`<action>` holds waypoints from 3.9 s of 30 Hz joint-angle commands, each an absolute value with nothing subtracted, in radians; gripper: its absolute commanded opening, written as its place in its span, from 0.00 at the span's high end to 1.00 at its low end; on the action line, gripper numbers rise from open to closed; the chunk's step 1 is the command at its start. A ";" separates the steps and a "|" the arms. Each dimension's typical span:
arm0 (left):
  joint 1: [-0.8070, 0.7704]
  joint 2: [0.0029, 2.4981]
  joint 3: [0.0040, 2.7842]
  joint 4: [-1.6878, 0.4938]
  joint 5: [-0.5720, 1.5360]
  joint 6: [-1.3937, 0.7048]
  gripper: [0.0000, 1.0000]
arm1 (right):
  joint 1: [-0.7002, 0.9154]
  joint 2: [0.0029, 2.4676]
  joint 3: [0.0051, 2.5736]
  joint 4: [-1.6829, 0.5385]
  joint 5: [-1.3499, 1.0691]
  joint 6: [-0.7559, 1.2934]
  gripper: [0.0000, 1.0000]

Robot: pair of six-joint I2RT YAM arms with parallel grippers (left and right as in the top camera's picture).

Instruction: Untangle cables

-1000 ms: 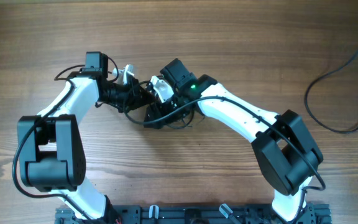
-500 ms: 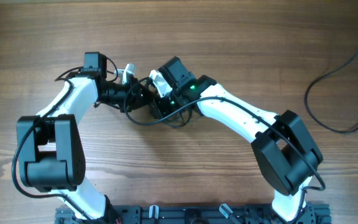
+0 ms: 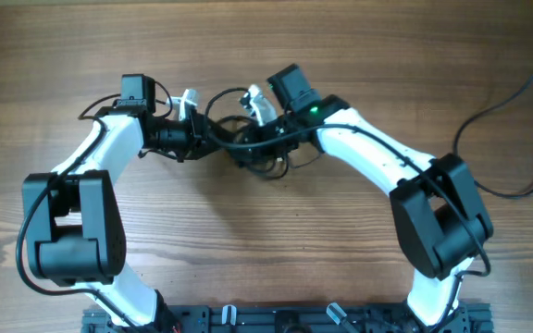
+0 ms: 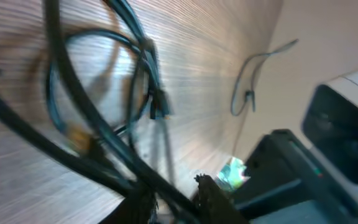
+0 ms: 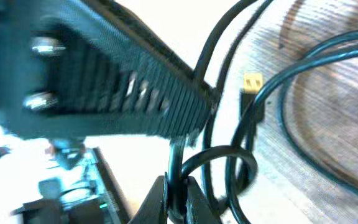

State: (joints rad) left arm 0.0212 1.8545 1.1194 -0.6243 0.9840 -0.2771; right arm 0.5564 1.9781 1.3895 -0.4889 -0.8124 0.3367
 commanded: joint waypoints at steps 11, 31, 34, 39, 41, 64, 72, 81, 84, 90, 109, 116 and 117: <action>0.032 1.855 1.113 -0.632 0.813 -0.300 0.35 | 0.523 1.975 1.399 -0.470 -0.962 0.403 0.96; 0.030 1.855 1.113 -0.649 0.599 -0.389 0.00 | 0.455 1.975 1.399 -0.469 -0.665 0.598 0.96; 0.031 1.855 1.113 -0.642 0.849 -0.238 0.00 | 0.455 1.975 1.399 -0.469 -0.665 0.598 0.96; 0.030 1.855 1.113 -0.643 0.995 -0.156 0.03 | 0.455 1.975 1.399 -0.456 -0.649 0.607 0.96; 0.030 1.855 1.113 -0.639 0.995 -0.157 0.19 | 0.455 1.975 1.399 -0.440 -0.631 0.630 0.96; -0.198 1.855 1.113 -0.593 0.622 -0.727 0.37 | 0.457 1.975 1.399 -0.355 -0.584 0.732 0.96; -0.198 1.855 1.113 -0.583 0.541 -0.727 0.37 | 0.491 1.975 1.399 -0.361 -0.584 0.730 0.96; -0.193 1.855 1.113 -0.578 0.649 -0.530 0.31 | 0.492 1.975 1.399 -0.450 -0.799 0.468 0.95; -0.148 1.854 1.113 -0.596 0.672 -0.509 0.30 | 0.490 1.975 1.399 -0.487 -0.798 0.423 0.95; -0.019 1.851 1.113 -0.662 0.804 -0.390 0.27 | 0.491 1.975 1.399 -0.525 -0.795 0.366 0.96; -0.004 1.851 1.113 -0.662 0.870 -0.389 0.96 | 0.624 1.975 1.399 -0.503 -0.815 0.301 0.96; -0.004 1.851 1.113 -0.663 0.870 -0.409 0.96 | 0.617 1.975 1.399 -0.467 -0.825 0.320 0.66; -0.004 1.851 1.113 -0.664 0.870 -0.418 0.96 | 0.613 1.974 1.399 -0.467 -0.825 0.319 0.63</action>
State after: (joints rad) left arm -0.0017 1.8549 1.1152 -0.6594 0.8394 -0.4015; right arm 0.6228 1.9781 1.3899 -0.4736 -0.8047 0.3183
